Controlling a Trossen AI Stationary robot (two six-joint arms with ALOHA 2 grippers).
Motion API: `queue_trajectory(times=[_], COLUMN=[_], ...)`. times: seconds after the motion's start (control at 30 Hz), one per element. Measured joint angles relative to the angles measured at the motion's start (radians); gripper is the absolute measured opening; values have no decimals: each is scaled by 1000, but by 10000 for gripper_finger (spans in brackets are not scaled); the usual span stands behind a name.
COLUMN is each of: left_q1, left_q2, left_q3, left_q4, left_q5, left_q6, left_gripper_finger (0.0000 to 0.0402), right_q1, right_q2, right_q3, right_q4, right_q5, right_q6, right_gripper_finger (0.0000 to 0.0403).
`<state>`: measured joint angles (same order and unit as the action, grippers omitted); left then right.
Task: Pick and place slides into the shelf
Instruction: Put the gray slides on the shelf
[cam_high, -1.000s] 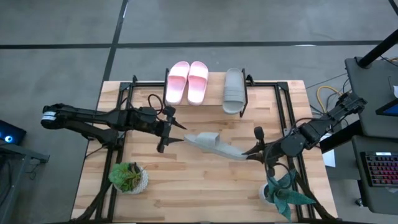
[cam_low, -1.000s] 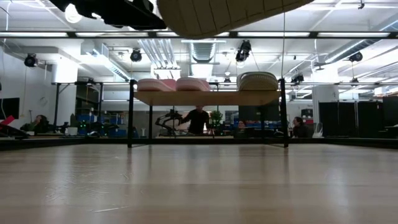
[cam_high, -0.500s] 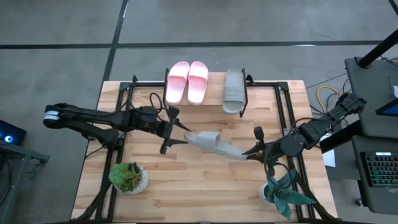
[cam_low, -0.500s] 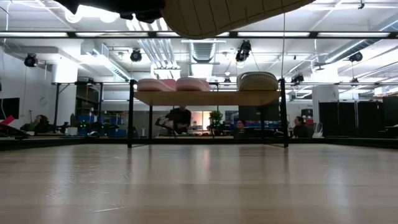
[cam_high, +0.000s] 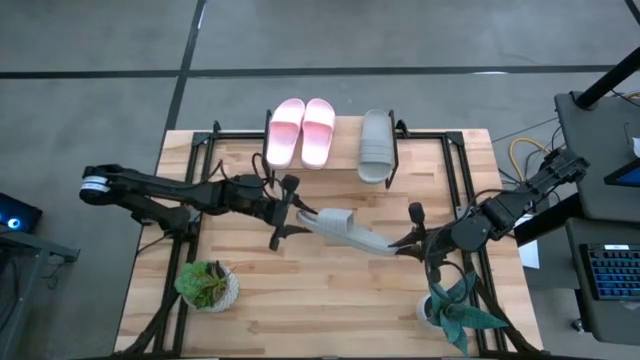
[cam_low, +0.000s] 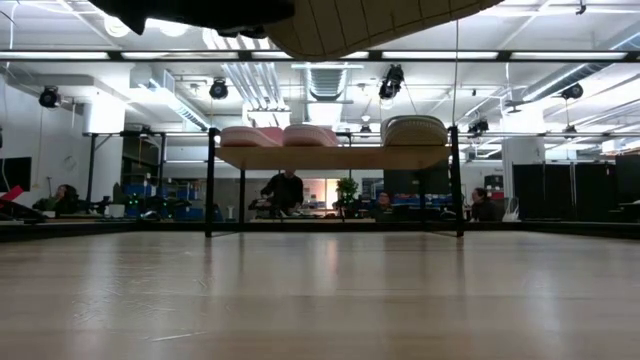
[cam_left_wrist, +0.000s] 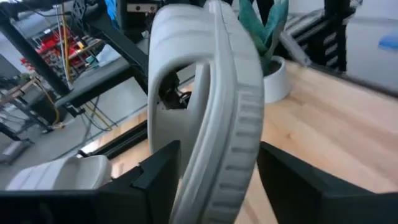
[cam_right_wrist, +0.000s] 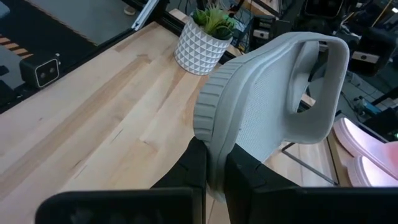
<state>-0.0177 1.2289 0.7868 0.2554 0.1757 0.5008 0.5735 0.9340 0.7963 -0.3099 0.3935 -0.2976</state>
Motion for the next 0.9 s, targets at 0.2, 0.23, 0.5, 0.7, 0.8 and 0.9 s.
queue_trajectory(times=[0.2,0.23,0.5,0.7,0.8,0.9], left_q1=[0,0,0,-1,-4,-10], left_q2=[13,14,5,-45,-74,-96], left_q3=[0,0,4,14,15,16], left_q4=[12,13,15,6,6,15], left_q5=[-3,0,-24,-132,-197,-286], left_q6=[76,89,142,136,111,107], left_gripper_finger=[77,50,12,10,10,10], right_q1=[0,0,0,0,0,0], right_q2=[0,0,-3,-30,-47,-70], right_q3=[0,0,0,0,0,0], right_q4=[0,0,3,0,-11,-27], right_q5=[0,0,15,182,306,423], right_q6=[-3,-3,7,39,51,51], right_gripper_finger=[18,18,35,108,143,166])
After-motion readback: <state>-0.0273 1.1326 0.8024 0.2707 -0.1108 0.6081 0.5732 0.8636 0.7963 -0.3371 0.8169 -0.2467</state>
